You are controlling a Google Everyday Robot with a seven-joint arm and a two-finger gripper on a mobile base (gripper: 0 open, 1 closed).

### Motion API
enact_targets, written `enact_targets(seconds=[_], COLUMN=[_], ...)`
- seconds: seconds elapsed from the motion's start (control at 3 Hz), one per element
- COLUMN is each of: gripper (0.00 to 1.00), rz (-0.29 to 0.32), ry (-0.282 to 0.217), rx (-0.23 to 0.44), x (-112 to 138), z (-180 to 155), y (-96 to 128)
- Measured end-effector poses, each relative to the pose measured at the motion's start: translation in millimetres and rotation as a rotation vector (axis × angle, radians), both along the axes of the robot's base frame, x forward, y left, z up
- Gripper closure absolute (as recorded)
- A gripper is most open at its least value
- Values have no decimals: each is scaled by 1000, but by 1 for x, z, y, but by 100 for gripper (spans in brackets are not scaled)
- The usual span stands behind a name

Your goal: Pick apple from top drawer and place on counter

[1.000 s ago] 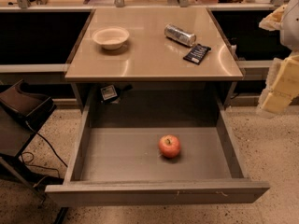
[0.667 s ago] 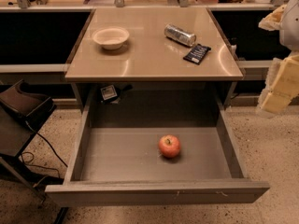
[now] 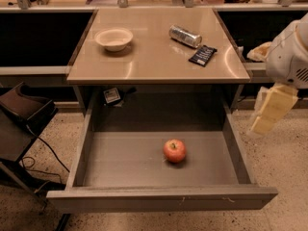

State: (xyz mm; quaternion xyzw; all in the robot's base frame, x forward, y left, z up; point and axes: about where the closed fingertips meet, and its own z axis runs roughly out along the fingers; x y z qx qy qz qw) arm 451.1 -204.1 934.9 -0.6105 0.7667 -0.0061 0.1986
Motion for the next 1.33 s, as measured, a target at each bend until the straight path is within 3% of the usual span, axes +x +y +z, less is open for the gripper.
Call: enact_targets(seconds=[0.33,0.67,1.0,1.33], gripper=[0,0,0,0], rz=[26,28,28,100], ry=[62,86,86,95], rx=[83,152,152,230], x=[16,38,38,47], z=[-63,-118,-118,-151], y=[4,3,3,29])
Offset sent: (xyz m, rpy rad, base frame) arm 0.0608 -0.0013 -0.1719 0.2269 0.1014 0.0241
